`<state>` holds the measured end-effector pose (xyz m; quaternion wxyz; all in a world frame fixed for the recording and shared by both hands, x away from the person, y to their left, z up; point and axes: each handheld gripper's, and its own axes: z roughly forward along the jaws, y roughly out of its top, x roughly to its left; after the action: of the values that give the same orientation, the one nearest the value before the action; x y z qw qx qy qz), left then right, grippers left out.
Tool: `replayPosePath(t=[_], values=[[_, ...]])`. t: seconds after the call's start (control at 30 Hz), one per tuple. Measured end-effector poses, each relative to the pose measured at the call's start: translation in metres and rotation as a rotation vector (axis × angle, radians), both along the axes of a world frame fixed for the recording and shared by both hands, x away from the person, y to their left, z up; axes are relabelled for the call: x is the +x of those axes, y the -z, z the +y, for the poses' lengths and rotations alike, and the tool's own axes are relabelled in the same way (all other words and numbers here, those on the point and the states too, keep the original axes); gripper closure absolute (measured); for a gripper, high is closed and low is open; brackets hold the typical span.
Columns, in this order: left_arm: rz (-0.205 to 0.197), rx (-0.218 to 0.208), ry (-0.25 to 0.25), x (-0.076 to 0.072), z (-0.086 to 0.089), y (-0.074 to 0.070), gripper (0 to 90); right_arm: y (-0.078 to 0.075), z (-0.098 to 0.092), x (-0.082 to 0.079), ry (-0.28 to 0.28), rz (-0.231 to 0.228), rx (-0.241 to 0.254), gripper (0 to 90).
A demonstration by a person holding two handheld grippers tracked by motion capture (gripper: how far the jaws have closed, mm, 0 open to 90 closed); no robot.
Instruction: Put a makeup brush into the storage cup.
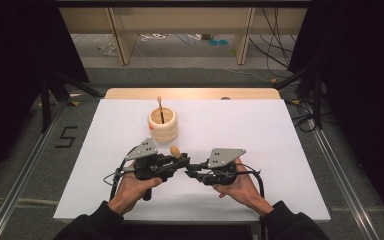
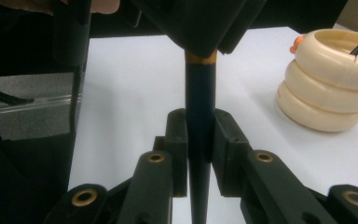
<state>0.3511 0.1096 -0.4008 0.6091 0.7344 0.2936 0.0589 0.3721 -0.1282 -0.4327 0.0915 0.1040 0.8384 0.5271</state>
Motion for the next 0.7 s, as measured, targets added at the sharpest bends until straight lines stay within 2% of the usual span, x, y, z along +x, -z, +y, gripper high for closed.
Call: replayPosePath(t=[0.1, 0.17, 0.27, 0.37, 0.47, 0.6, 0.63, 0.67, 0.7], values=[[-0.004, -0.012, -0.005, 0.001, 0.001, -0.002, 77.0, 0.002, -0.001, 0.001, -0.003, 0.028, -0.032, 78.5], [-0.008, -0.026, -0.004, 0.000, 0.000, -0.004, 77.0, 0.002, -0.001, 0.001, -0.004, 0.029, -0.022, 79.2], [-0.016, -0.018, -0.003, 0.000, -0.001, -0.004, 77.0, 0.001, -0.001, 0.000, -0.007, 0.035, -0.022, 79.4], [-0.016, -0.029, -0.004, 0.000, -0.002, -0.003, 76.7, 0.002, 0.000, -0.001, -0.005, 0.050, -0.015, 79.5], [-0.014, -0.056, -0.006, 0.000, -0.002, -0.003, 76.0, 0.001, -0.001, 0.000, -0.002, 0.064, 0.015, 79.6], [-0.001, -0.064, -0.007, 0.000, -0.004, 0.002, 71.8, -0.001, -0.003, 0.001, 0.003, 0.099, 0.092, 79.6], [-0.371, 0.147, -0.007, 0.025, 0.011, -0.002, 71.6, -0.001, -0.004, 0.002, 0.007, 0.103, 0.097, 79.6], [-0.377, 0.164, -0.041, 0.024, 0.011, -0.002, 71.7, -0.001, -0.003, 0.001, 0.014, 0.096, 0.112, 79.6], [-0.380, 0.170, -0.035, 0.024, 0.011, -0.002, 72.1, -0.001, -0.003, 0.001, 0.011, 0.098, 0.113, 79.6]])
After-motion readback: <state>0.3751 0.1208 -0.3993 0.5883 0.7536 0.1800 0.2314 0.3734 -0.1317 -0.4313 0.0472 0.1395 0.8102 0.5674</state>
